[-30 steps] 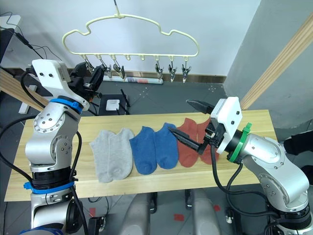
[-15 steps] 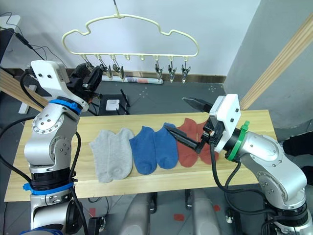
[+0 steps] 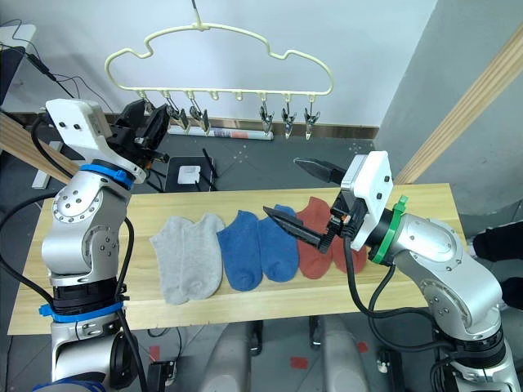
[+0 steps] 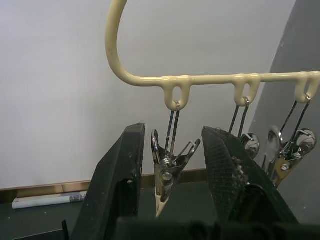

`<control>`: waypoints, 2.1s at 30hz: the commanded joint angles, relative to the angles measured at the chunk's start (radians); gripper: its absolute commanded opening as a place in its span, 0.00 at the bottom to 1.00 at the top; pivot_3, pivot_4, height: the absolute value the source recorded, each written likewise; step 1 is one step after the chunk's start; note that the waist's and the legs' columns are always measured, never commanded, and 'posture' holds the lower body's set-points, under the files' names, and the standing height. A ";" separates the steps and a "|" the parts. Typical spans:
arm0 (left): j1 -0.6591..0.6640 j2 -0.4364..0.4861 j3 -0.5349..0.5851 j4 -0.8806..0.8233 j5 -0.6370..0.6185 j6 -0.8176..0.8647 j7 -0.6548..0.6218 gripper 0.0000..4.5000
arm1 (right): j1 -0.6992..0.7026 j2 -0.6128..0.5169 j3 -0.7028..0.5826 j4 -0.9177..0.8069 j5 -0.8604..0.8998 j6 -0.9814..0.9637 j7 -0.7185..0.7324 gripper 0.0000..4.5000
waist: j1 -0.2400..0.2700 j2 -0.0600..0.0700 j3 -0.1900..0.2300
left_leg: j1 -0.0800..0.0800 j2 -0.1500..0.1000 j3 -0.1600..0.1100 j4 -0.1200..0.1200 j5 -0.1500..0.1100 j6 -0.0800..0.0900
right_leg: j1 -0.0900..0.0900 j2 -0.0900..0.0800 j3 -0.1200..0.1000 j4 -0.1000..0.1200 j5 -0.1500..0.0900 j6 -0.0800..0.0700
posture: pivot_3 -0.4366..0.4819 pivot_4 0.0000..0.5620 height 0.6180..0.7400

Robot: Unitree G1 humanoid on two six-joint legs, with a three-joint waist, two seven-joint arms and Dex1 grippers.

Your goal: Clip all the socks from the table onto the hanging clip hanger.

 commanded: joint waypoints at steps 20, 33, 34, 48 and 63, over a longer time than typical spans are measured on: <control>-0.005 0.016 0.001 0.000 0.014 -0.064 -0.006 0.03 | 0.040 -0.021 -0.027 -0.037 -0.009 -0.022 0.007 1.00 | 0.000 0.000 0.000 | 0.000 0.000 0.000 0.000 0.000 0.000 | 0.000 0.000 0.000 0.000 0.000 0.000 | 0.46 0.79 1.00; -0.026 0.054 -0.002 0.027 -0.027 -0.044 -0.111 0.03 | 0.153 0.009 0.100 0.186 -0.342 0.015 -0.216 1.00 | 0.003 0.000 0.000 | 0.000 0.000 0.001 0.000 0.000 0.000 | -0.001 0.000 0.000 0.000 0.000 0.000 | 0.46 0.81 1.00; -0.030 0.059 -0.005 0.032 -0.026 -0.045 -0.118 0.03 | 0.152 0.040 0.103 0.231 -0.384 0.007 -0.264 1.00 | 0.002 0.000 0.000 | 0.000 0.000 0.001 0.000 0.000 0.000 | -0.001 0.000 0.001 0.001 0.000 0.000 | 0.46 0.81 1.00; -0.058 0.066 -0.010 0.053 -0.041 -0.014 -0.156 0.03 | 0.006 0.363 0.009 0.916 -0.647 -0.384 -0.604 1.00 | 0.000 0.001 0.001 | -0.001 0.000 0.003 0.000 0.001 -0.002 | -0.003 0.000 0.001 0.001 0.000 0.000 | 0.47 0.83 1.00; -0.058 0.076 0.003 0.055 -0.074 0.012 -0.194 0.03 | 0.044 0.481 -0.025 0.880 -0.641 -0.259 -0.601 0.27 | 0.001 0.001 0.001 | -0.001 0.000 0.003 0.000 0.001 -0.002 | -0.003 0.000 0.001 0.002 0.000 0.000 | 0.48 0.82 1.00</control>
